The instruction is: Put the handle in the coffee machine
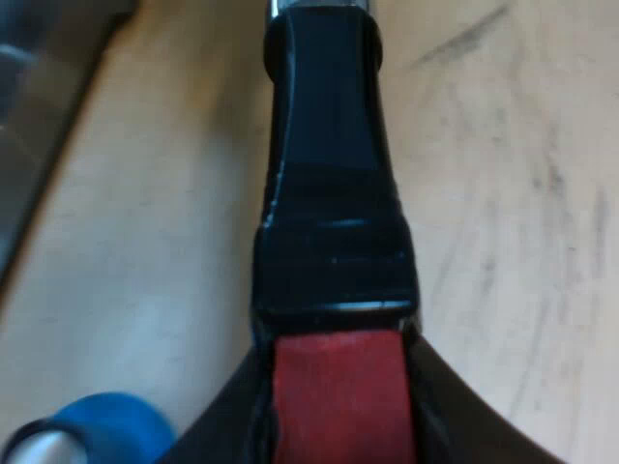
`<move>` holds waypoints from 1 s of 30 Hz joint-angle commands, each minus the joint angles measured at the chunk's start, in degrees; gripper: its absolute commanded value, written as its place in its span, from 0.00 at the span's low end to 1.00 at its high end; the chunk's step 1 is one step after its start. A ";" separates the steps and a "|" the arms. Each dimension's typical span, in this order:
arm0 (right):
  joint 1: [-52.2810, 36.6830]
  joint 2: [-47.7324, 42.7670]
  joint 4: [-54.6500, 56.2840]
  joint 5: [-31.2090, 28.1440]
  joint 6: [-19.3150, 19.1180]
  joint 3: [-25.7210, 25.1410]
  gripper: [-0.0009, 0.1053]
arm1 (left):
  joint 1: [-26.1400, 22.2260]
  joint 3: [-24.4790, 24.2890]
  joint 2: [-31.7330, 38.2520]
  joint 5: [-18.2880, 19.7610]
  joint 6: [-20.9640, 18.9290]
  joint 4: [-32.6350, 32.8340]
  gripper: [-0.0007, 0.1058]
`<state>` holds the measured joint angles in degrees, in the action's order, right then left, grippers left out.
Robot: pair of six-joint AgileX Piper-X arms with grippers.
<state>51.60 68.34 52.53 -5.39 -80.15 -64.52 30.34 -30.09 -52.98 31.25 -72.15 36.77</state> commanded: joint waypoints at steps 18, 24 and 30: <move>10.39 -1.73 -0.03 -10.43 -1.00 -1.44 0.73 | -12.70 -0.38 7.88 1.61 -0.42 3.44 0.01; 16.99 -1.90 -2.60 -17.80 -1.00 -1.44 0.73 | -16.97 -0.38 9.31 1.61 0.71 5.74 0.01; 21.46 -1.90 -8.46 -24.98 -1.00 -1.44 0.73 | -20.92 -1.01 9.67 1.61 4.01 7.75 0.01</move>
<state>72.74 67.03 45.33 -28.62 -80.15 -65.33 9.45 -30.27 -44.16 31.35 -68.51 45.62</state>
